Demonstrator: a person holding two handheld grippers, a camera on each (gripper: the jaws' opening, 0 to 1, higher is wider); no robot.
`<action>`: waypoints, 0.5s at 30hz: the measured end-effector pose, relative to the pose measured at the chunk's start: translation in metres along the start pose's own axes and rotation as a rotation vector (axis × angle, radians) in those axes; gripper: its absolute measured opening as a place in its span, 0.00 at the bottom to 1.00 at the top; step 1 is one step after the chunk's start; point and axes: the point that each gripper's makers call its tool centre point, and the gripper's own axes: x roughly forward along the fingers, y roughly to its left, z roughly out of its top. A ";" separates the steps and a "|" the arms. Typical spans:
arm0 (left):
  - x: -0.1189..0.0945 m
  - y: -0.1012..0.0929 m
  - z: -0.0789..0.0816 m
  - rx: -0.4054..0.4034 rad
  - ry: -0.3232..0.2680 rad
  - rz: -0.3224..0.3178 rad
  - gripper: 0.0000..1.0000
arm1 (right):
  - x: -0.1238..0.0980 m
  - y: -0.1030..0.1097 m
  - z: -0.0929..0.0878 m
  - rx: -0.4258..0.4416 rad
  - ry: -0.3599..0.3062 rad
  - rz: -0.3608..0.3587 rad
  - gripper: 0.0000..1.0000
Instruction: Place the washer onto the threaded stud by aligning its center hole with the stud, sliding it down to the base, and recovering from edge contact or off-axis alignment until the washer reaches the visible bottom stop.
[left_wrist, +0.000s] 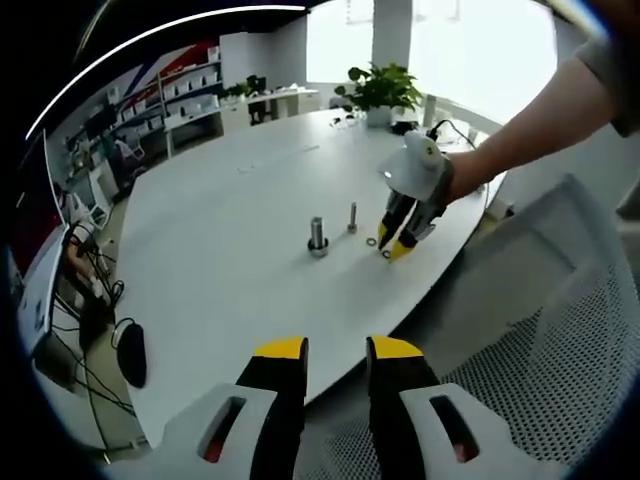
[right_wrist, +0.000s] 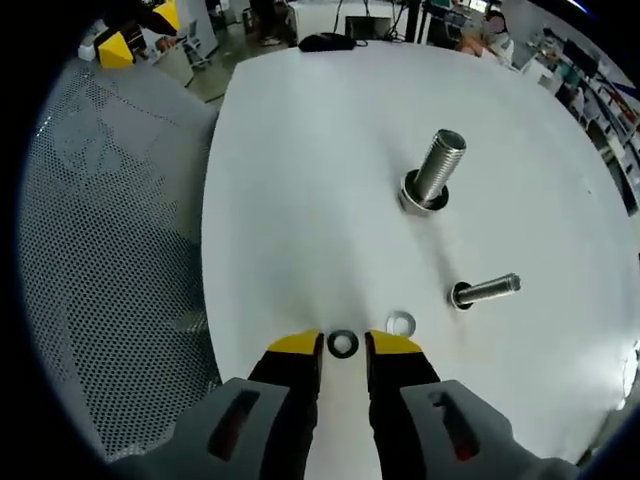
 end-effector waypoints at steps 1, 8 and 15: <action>0.000 -0.001 -0.001 0.002 0.004 -0.004 0.21 | 0.000 0.001 0.000 -0.019 0.020 0.004 0.19; 0.001 -0.001 -0.002 0.002 0.011 -0.009 0.21 | 0.003 0.003 0.002 -0.108 0.138 0.011 0.13; 0.001 0.000 -0.004 -0.003 0.024 0.003 0.21 | 0.004 0.000 0.003 -0.071 0.154 0.011 0.06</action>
